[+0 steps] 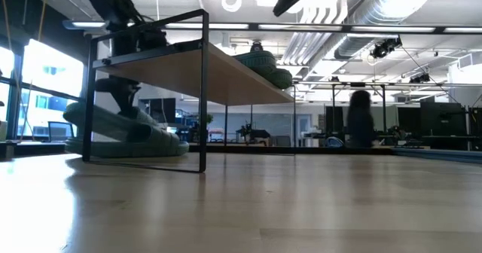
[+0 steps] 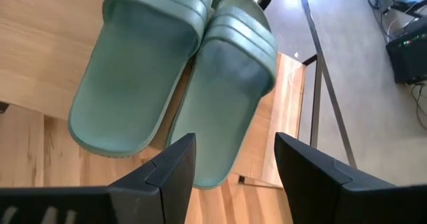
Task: Pick and place slides into the shelf
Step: Put the green slide under the shelf
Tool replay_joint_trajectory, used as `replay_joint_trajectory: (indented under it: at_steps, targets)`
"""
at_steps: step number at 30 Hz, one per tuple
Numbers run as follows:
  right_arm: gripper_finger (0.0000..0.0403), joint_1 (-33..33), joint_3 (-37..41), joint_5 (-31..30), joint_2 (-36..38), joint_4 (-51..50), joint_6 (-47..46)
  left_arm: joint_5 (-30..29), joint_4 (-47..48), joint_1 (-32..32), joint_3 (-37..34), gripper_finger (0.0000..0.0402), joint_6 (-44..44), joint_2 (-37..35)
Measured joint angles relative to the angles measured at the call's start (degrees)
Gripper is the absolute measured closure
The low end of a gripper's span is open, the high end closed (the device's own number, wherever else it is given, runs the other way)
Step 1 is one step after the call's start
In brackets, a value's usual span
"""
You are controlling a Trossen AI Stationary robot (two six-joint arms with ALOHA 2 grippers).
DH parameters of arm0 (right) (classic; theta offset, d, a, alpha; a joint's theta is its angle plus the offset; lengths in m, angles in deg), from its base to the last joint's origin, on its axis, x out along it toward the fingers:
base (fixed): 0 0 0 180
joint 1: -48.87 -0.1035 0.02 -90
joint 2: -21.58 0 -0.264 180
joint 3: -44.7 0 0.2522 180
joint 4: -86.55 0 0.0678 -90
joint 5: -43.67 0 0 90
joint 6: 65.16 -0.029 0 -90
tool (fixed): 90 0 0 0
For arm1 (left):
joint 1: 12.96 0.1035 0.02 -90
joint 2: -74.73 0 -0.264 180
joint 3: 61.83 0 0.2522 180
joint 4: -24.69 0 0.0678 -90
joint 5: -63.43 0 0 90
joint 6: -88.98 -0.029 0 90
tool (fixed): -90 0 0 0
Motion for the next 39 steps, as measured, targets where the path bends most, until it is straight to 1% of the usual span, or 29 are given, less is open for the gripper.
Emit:
replay_joint_trajectory:
  at_steps: [8, 13, 21, 24, 28, 33, 36, 39]
  targets:
    - [0.0208, 0.0, 0.0, 0.5, 0.0, 2.7, 2.6, 3.1, 0.4, 0.0, 0.4, 0.0400, 3.3, -7.0]
    - [0.0208, 0.0, 0.0, 2.4, 0.0, 4.5, 4.5, 4.3, 1.0, 0.0, 2.4, 0.0401, 5.7, -9.9]
    - [0.0208, 0.0, 0.0, 2.9, 0.0, 8.4, 8.1, 4.8, 1.6, 0.0, 4.4, 0.0401, 6.8, -11.7]
    - [0.0208, 0.0, 0.0, 4.6, 0.0, 10.2, 8.3, 4.8, 1.7, 0.0, 5.8, 0.0401, 8.3, -11.7]
    - [0.0208, 0.0, 0.0, 8.1, 0.0, 12.9, 8.5, 4.1, 3.5, 0.0, 9.0, 0.0401, 9.5, -11.8]
    - [0.0208, -0.8, 0.0, 12.6, 0.0, 16.4, 12.4, 3.6, 6.2, 0.0, 14.6, 0.0401, 9.7, -13.6]
    - [0.0208, -1.6, 0.0, 14.0, 0.0, 19.2, 16.5, 5.1, 7.5, 0.0, 18.6, 0.0401, 10.2, -15.2]
    - [0.0208, -2.7, 0.0, 14.4, -0.1, 22.7, 21.3, 8.6, 8.7, -0.1, 23.0, 0.0401, 12.5, -16.6]
